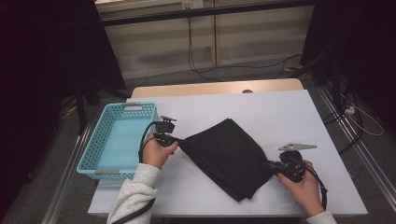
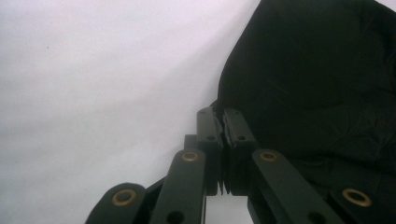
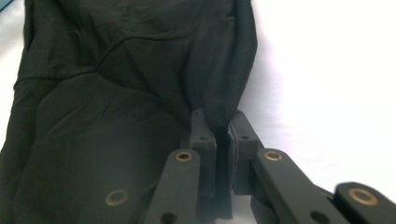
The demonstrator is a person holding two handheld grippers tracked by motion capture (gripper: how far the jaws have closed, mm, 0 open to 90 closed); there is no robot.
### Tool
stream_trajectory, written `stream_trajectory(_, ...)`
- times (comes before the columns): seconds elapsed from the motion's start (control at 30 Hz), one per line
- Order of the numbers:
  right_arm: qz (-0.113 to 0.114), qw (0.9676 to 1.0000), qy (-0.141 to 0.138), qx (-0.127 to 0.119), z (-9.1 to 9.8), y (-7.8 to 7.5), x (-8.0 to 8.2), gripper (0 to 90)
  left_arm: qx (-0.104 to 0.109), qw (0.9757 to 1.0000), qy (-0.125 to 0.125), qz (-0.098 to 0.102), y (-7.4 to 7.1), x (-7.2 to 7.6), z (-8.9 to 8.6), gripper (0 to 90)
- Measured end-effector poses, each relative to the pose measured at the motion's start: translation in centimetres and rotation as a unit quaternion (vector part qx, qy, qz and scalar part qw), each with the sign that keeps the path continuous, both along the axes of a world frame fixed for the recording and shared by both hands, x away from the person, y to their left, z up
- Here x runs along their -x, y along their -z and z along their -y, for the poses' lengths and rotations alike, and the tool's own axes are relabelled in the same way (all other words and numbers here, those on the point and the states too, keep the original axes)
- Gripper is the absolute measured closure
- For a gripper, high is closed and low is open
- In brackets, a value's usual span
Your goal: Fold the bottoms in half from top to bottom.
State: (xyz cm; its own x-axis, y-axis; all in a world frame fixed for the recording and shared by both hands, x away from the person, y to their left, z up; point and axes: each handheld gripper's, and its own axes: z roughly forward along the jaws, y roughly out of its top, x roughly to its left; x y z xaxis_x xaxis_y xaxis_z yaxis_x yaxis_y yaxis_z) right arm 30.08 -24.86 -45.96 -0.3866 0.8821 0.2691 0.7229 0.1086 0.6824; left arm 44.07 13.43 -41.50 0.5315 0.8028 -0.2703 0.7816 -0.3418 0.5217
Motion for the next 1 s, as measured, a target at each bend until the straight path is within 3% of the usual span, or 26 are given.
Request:
stream_trajectory(0.2, -0.001, 1.0000, 0.003, -0.004, -0.6, -0.2, 0.8, 83.5, 0.006, 0.9999, 0.004, -0.011, -0.5, -1.0, 0.0, 87.0)
stream_trajectory(0.6, 0.001, 1.0000, 0.003, -0.004, -1.2, -0.2, 1.8, 83.5, 0.001, 0.9999, 0.010, -0.009, -1.3, -2.8, 0.8, 87.0)
stream_trajectory(1.0, 0.005, 1.0000, 0.008, 0.002, -1.8, -0.2, 2.4, 83.3, 0.013, 0.9996, 0.006, -0.023, -0.7, -4.9, 1.2, 87.1)
